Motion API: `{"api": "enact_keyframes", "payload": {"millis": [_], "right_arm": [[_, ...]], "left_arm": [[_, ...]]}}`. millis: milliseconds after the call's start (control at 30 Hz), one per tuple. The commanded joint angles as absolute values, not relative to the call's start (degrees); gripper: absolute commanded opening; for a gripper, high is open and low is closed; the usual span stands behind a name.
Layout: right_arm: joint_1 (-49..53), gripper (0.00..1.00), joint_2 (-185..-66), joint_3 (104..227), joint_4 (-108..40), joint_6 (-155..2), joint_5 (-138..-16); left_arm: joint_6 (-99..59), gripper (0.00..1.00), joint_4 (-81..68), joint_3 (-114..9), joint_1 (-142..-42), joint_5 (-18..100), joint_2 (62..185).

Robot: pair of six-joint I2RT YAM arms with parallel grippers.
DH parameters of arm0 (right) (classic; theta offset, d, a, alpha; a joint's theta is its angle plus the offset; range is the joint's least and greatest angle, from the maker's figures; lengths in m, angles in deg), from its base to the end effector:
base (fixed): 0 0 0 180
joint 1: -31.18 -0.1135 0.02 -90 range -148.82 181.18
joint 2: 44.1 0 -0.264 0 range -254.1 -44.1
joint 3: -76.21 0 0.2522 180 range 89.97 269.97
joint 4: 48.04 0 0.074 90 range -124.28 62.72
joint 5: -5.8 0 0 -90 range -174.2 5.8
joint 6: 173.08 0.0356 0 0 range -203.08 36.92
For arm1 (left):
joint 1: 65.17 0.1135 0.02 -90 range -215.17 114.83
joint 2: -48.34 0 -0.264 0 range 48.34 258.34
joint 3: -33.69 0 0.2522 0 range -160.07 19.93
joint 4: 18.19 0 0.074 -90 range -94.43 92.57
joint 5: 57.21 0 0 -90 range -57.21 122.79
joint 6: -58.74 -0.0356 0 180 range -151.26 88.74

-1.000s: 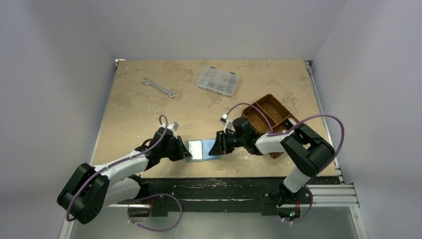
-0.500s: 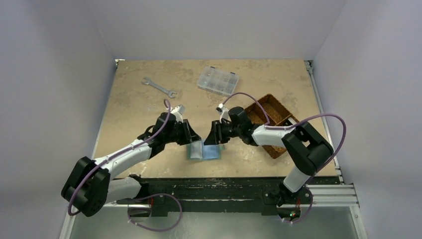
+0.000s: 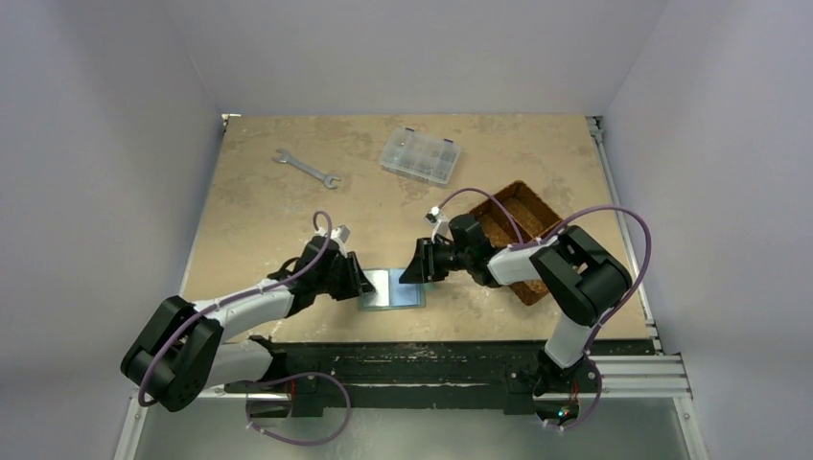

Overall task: Put the credit cards into the card holder
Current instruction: Open the card holder at the center of the board, then pick up the credit card from the storage box.

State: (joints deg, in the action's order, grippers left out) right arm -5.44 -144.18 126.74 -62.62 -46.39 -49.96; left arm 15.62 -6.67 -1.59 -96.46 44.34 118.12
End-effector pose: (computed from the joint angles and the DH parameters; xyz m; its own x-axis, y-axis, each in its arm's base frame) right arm 0.2405 0.2037 0.1222 -0.8846 -0.0420 -0.4644 -0.4173 0.5158 0.7482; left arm 0.1776 -0.1163 0.1400 -0.8785 -0.3030 -0.3695 -0.0198 0.7957 -0.6053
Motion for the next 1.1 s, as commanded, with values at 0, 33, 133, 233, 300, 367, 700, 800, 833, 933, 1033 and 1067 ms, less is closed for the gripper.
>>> {"api": "enact_keyframes", "payload": {"millis": [0,33,133,233,300,367,700,800,833,933,1033,1067], "right_arm": [[-5.19,0.46,-143.34,126.70,-54.66,-48.61,-52.73],[-5.19,0.46,-142.82,127.57,-53.34,-48.89,-53.04],[-5.23,0.49,-139.91,130.69,-48.35,-49.91,-54.53],[-5.23,0.53,-136.06,134.55,-41.92,-51.14,-55.61],[-5.24,0.57,-133.19,137.08,-36.61,-51.96,-56.50],[-5.17,0.62,-129.42,139.48,-31.21,-52.69,-59.95],[1.47,0.85,-117.69,159.94,3.66,-67.61,-99.55],[1.72,0.87,-117.91,166.26,9.82,-74.14,-111.98],[1.82,0.88,-117.20,166.08,8.98,-78.66,-114.20],[1.83,0.94,-114.59,161.94,7.48,-93.37,-117.49],[4.66,0.99,-109.24,152.48,4.63,-110.51,-120.91],[6.77,0.99,-107.36,149.97,3.23,-113.72,-120.10]], "left_arm": [[9.92,0.31,0.24,-5.51,-96.26,38.92,117.02],[8.95,0.33,1.70,-7.20,-96.28,38.95,116.84],[7.17,0.40,5.22,-12.95,-96.29,40.52,115.81],[5.58,0.48,7.71,-19.26,-96.28,43.67,114.33],[3.73,0.54,10.24,-23.50,-96.29,45.22,113.76],[1.52,0.58,12.67,-27.98,-96.29,46.55,114.04],[-9.26,0.68,17.86,-42.23,-96.28,50.87,119.11],[-9.87,0.69,16.47,-40.93,-96.41,50.41,119.04],[-10.08,0.69,15.63,-40.19,-96.86,49.71,118.96],[-10.30,0.69,15.05,-38.37,-97.66,48.60,118.77],[-10.41,0.70,14.13,-36.29,-98.65,47.23,116.70],[-10.49,0.70,14.04,-35.89,-98.77,46.64,116.00]]}}
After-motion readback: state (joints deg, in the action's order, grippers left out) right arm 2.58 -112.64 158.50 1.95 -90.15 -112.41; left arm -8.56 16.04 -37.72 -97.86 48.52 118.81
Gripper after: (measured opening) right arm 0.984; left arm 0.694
